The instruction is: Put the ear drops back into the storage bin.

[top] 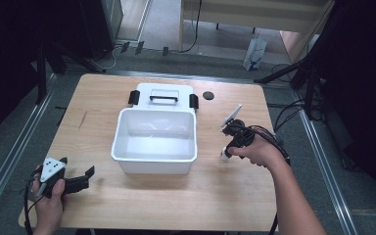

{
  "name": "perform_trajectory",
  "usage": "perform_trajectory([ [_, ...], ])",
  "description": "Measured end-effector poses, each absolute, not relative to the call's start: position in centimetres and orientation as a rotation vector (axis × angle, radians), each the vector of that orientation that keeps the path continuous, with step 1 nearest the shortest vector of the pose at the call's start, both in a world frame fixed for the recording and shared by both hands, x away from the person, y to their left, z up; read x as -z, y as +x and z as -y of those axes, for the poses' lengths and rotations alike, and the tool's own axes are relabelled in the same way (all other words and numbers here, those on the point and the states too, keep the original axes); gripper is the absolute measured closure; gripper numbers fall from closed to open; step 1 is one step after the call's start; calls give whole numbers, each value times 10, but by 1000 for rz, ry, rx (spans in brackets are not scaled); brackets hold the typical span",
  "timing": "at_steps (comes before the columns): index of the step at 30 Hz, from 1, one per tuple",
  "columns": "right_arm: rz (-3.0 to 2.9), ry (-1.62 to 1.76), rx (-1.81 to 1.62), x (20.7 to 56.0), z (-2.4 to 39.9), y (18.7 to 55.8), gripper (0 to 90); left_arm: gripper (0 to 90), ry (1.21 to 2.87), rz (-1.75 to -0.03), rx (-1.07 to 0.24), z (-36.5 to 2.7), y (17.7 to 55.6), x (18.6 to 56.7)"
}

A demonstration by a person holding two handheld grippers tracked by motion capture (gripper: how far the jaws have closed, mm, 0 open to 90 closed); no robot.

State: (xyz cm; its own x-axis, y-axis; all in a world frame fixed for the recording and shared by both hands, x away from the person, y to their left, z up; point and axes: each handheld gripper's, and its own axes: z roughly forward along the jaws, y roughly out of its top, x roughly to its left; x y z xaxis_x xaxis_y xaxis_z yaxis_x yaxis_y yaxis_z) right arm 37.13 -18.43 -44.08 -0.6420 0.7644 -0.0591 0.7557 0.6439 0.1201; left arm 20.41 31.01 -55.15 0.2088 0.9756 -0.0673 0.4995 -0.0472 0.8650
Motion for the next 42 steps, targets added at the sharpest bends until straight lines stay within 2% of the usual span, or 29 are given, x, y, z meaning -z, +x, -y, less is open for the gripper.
perform_trajectory([
  [7, -2746, 1329, -155, 441, 177, 380, 594, 3, 1668, -1402, -738, -310, 204, 551],
  [12, -2729, 1322, -114, 445, 173, 382, 597, 3, 1668, -1403, -734, -310, 204, 551],
  [18, -2711, 1339, -99, 448, 169, 384, 701, 3, 1666, -1402, -734, -310, 204, 551],
  [24, -2717, 1354, -75, 452, 168, 385, 690, 3, 1668, -1403, -733, -310, 204, 551],
  [26, -2718, 1350, -84, 452, 168, 385, 719, 3, 1667, -1402, -734, -310, 204, 551],
  [34, -2771, 1320, -95, 450, 168, 384, 724, 3, 1667, -1402, -733, -311, 204, 551],
  [42, -2774, 1294, -114, 430, 167, 381, 724, 3, 1662, -1398, -738, -310, 204, 551],
])
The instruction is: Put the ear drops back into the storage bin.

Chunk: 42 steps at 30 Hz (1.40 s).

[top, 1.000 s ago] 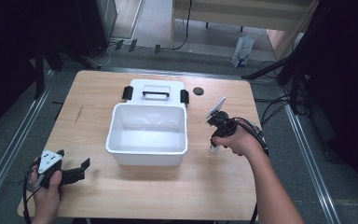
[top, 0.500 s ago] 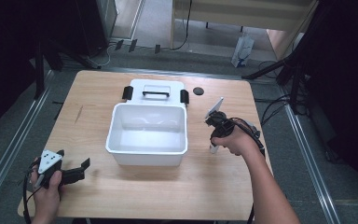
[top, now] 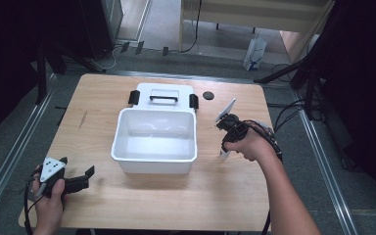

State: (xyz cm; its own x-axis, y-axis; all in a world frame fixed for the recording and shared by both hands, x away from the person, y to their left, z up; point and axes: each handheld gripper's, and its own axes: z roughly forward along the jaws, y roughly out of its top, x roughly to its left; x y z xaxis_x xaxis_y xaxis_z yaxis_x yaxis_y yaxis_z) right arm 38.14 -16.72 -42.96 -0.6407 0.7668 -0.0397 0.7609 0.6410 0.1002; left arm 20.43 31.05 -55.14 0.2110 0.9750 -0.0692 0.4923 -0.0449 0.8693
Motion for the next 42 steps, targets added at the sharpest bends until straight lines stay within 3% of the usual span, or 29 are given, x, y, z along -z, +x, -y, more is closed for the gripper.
perform_trajectory([
  [19, -2775, 1225, -254, 348, 142, 376, 724, 3, 1676, -1367, -746, -309, 203, 551],
  [42, -2815, 1141, -322, 310, 88, 369, 724, 3, 1674, -1370, -742, -309, 203, 551],
])
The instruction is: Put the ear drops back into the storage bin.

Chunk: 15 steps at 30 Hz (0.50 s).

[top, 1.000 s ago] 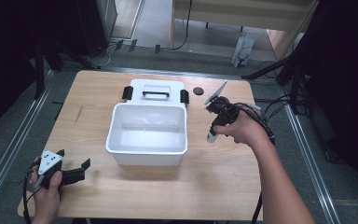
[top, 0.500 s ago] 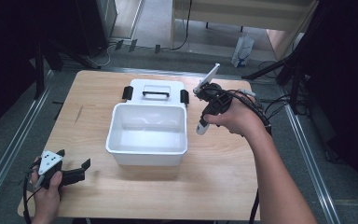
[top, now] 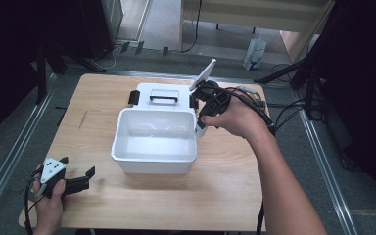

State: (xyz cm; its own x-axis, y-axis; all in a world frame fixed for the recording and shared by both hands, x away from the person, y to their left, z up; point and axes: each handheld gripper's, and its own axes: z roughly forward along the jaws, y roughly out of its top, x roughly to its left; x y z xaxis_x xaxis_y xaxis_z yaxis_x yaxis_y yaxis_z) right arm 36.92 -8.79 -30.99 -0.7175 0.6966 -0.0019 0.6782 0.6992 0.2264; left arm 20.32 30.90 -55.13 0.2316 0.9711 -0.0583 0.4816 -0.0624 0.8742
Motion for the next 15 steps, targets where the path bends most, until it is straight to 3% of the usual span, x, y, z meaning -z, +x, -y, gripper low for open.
perform_trajectory([
  [15, -2875, 1066, -316, 316, 54, 370, 724, 3, 1677, -1369, -739, -309, 203, 551],
])
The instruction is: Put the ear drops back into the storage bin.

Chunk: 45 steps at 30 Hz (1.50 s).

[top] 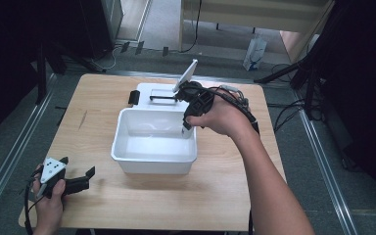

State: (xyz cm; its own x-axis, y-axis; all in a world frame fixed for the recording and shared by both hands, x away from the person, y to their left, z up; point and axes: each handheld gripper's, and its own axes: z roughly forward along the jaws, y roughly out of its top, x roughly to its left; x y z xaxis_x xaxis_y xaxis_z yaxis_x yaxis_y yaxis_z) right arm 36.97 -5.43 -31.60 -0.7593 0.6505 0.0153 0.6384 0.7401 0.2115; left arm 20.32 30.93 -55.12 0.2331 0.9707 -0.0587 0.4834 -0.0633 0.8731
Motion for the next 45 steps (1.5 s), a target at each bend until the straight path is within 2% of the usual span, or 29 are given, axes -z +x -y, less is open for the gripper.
perform_trajectory([
  [31, -2889, 899, -258, 374, 53, 380, 722, 3, 1674, -1369, -737, -309, 203, 551],
  [45, -2923, 703, -192, 407, 43, 380, 721, 3, 1671, -1368, -739, -309, 203, 551],
])
